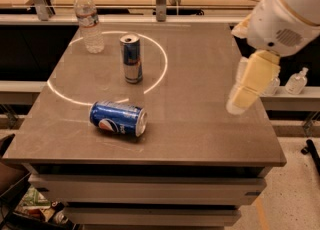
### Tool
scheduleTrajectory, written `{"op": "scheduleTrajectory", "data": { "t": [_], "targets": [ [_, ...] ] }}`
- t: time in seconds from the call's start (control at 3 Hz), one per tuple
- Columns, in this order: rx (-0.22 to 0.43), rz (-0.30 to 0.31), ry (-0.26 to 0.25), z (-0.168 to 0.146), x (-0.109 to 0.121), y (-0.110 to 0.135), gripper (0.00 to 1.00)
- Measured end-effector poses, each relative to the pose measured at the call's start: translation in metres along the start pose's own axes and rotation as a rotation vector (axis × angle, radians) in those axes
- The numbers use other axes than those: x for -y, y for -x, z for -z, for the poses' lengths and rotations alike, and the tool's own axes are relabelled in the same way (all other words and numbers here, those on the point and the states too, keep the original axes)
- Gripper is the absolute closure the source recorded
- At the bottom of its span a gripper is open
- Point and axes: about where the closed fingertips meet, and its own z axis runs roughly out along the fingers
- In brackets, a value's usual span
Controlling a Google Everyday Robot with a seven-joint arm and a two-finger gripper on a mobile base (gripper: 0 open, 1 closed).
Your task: Place pepsi can upright
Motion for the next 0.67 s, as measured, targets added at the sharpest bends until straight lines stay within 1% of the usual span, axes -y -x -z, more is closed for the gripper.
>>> {"op": "scheduleTrajectory", "data": {
  "t": [0.33, 0.67],
  "targets": [
    [0.004, -0.054, 0.042, -0.032, -0.007, 0.036, 0.0],
    [-0.053, -0.098, 0.031, -0.05, -0.021, 0.068, 0.0]
  ]
}}
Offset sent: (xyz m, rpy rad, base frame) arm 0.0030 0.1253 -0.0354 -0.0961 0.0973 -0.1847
